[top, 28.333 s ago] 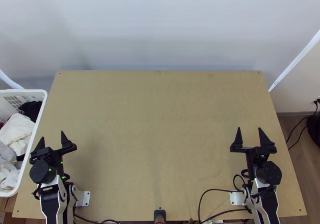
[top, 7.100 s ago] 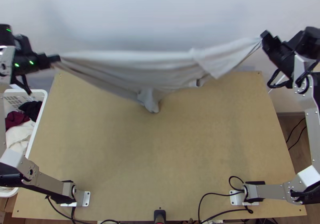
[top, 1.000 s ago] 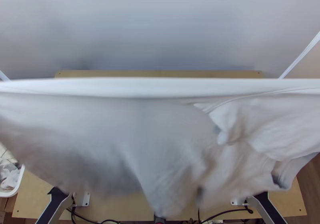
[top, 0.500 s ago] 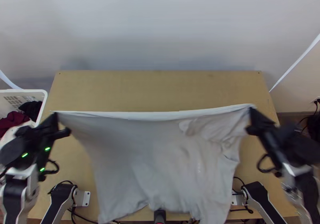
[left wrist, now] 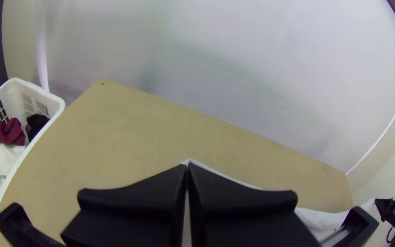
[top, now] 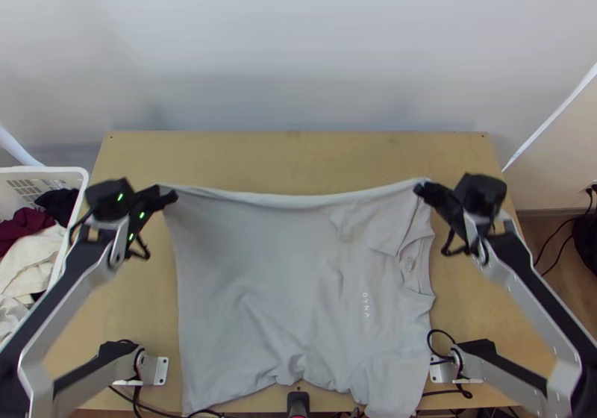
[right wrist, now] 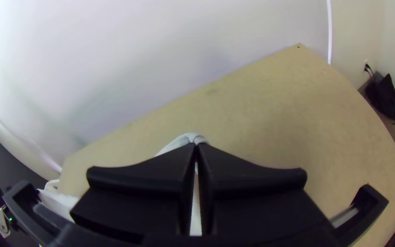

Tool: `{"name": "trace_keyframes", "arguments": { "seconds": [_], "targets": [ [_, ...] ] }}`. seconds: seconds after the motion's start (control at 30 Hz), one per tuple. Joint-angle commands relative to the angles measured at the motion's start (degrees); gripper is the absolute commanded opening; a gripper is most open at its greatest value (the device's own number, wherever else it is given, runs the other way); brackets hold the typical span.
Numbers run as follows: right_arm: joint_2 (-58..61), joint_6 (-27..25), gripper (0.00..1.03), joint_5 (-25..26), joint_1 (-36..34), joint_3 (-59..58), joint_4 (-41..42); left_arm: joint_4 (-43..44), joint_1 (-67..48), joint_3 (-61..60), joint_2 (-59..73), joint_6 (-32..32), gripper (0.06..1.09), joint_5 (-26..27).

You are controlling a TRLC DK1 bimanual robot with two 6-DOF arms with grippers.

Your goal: Fold the t-shirt

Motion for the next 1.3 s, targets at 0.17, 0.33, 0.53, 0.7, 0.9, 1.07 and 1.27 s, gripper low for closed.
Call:
{"name": "trace_keyframes", "arguments": {
  "seconds": [0.17,0.33,0.53,0.7,0.9,1.07,1.27],
  "targets": [
    [16.35,2.16,0.03,0.25,-3.44,14.24,0.77,1.58,1.8,18.6,20.41,-3.09,0.09,1.55],
    [25.05,2.33,0.03,0.25,-4.05,21.8,-0.46,0.7,2.59,27.56,29.64,-3.27,0.09,1.99],
    [33.93,3.74,0.03,0.34,-4.05,31.9,-5.74,-4.66,3.2,39.78,39.75,-3.45,0.09,2.61],
    [40.43,3.83,0.03,0.43,-4.05,41.48,-11.54,-11.52,3.38,52.0,48.01,-3.71,0.09,2.96],
    [46.41,3.83,0.03,0.6,-3.88,51.42,-18.04,-20.39,3.64,64.04,55.39,-4.68,0.09,4.01],
    [49.92,4.0,0.03,0.69,-3.44,56.6,-21.29,-24.0,3.55,68.61,58.56,-4.59,0.09,5.51],
    [52.21,3.91,0.03,0.78,-3.44,60.64,-24.11,-30.24,2.76,72.65,59.17,-4.59,0.09,6.21]
  ]
}}
